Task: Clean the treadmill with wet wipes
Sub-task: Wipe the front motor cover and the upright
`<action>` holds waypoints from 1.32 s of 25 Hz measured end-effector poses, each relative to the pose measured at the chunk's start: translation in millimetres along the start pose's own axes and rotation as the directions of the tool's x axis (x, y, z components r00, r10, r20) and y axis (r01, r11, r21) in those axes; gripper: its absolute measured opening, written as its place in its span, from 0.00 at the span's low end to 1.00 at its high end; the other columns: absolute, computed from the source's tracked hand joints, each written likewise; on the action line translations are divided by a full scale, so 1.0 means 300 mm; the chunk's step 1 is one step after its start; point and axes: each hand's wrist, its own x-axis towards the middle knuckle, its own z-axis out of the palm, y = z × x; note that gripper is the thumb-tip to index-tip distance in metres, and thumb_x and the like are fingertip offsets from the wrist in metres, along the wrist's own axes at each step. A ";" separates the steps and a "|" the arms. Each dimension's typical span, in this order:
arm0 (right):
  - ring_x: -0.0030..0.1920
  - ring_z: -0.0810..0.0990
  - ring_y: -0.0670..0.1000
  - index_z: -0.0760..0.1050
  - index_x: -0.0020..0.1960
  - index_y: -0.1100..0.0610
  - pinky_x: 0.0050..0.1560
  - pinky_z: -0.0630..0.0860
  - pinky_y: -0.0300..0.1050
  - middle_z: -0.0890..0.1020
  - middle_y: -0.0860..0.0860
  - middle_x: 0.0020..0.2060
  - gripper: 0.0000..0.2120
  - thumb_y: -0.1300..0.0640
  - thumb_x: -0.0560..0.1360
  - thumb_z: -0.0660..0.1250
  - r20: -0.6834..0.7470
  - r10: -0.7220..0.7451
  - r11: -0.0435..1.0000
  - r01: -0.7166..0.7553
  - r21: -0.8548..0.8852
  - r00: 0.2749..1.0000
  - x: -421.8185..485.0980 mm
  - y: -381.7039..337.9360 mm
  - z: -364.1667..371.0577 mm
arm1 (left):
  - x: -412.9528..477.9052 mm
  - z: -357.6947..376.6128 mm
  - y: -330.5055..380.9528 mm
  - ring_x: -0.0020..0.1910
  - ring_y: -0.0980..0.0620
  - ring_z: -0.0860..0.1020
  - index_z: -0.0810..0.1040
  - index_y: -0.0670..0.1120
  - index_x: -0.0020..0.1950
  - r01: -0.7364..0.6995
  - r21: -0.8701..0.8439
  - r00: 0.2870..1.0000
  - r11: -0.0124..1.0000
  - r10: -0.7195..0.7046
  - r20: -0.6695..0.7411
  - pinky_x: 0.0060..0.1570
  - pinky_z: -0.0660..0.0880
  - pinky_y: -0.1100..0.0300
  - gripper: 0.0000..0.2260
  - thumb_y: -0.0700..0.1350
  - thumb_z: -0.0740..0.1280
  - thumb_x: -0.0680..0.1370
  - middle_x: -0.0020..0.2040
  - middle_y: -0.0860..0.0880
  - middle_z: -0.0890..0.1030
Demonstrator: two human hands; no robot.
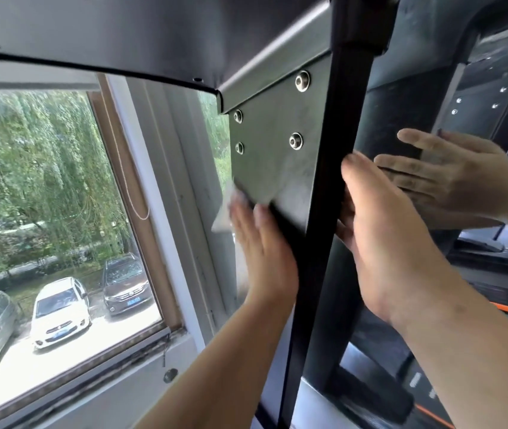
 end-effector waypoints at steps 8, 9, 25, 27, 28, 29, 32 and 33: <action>0.67 0.78 0.43 0.74 0.72 0.44 0.74 0.68 0.54 0.82 0.41 0.64 0.18 0.53 0.85 0.55 0.065 -0.037 0.997 0.032 0.077 0.997 0.019 0.075 -0.020 | -0.312 0.022 -0.181 0.81 0.56 0.51 0.49 0.59 0.83 0.597 -0.009 0.802 0.802 -0.596 0.026 0.80 0.50 0.48 0.32 0.67 0.49 0.81 0.82 0.61 0.49; 0.69 0.76 0.43 0.73 0.73 0.44 0.75 0.66 0.54 0.80 0.41 0.66 0.19 0.51 0.85 0.55 0.059 -0.013 0.997 0.008 0.081 0.998 0.022 0.080 -0.026 | -0.295 0.027 -0.099 0.80 0.62 0.43 0.43 0.60 0.83 0.475 0.024 0.879 0.880 -0.476 0.026 0.80 0.44 0.52 0.28 0.64 0.45 0.84 0.81 0.65 0.42; 0.68 0.78 0.46 0.80 0.68 0.50 0.74 0.64 0.52 0.84 0.48 0.62 0.33 0.34 0.83 0.44 0.248 0.106 0.934 -0.182 0.307 0.963 0.014 0.031 -0.134 | -0.031 0.032 0.315 0.81 0.38 0.55 0.61 0.34 0.79 -0.719 0.695 0.464 0.007 0.749 0.472 0.80 0.50 0.43 0.28 0.46 0.60 0.81 0.80 0.37 0.59; 0.66 0.80 0.47 0.78 0.69 0.51 0.72 0.67 0.51 0.84 0.49 0.61 0.34 0.34 0.83 0.44 0.223 0.120 0.930 -0.188 0.316 0.967 0.033 0.032 -0.141 | -0.066 -0.004 0.220 0.82 0.40 0.53 0.60 0.35 0.79 -0.730 0.679 0.445 -0.081 0.697 0.562 0.80 0.49 0.43 0.30 0.47 0.61 0.80 0.81 0.37 0.57; 0.64 0.81 0.48 0.78 0.69 0.52 0.71 0.69 0.51 0.85 0.50 0.60 0.34 0.34 0.83 0.44 0.230 0.107 0.926 -0.181 0.331 0.967 0.035 0.037 -0.139 | -0.103 -0.028 0.142 0.82 0.42 0.52 0.60 0.35 0.80 -0.734 0.668 0.466 -0.121 0.627 0.625 0.80 0.48 0.43 0.32 0.48 0.62 0.79 0.81 0.38 0.55; 0.64 0.82 0.50 0.78 0.69 0.51 0.70 0.69 0.52 0.85 0.51 0.60 0.34 0.33 0.83 0.43 0.231 0.084 0.929 -0.160 0.333 0.969 0.033 0.048 -0.140 | -0.149 -0.055 0.048 0.82 0.43 0.50 0.60 0.36 0.80 -0.742 0.652 0.494 -0.158 0.528 0.691 0.80 0.45 0.43 0.33 0.48 0.63 0.78 0.82 0.39 0.55; 0.61 0.83 0.48 0.79 0.67 0.51 0.66 0.73 0.51 0.85 0.49 0.59 0.31 0.36 0.84 0.45 0.130 0.149 0.927 -0.184 0.327 0.980 0.034 0.117 -0.134 | -0.281 -0.116 -0.157 0.82 0.44 0.49 0.64 0.37 0.79 -0.780 0.573 0.511 -0.250 0.275 0.815 0.79 0.40 0.41 0.35 0.46 0.67 0.72 0.82 0.41 0.57; 0.56 0.84 0.48 0.82 0.62 0.50 0.61 0.76 0.50 0.86 0.48 0.55 0.27 0.37 0.84 0.49 0.073 0.226 0.932 -0.237 0.276 0.971 0.025 0.160 -0.125 | -0.296 -0.124 -0.167 0.82 0.44 0.50 0.65 0.38 0.78 -0.788 0.565 0.505 -0.245 0.268 0.820 0.79 0.39 0.40 0.35 0.46 0.67 0.72 0.81 0.41 0.59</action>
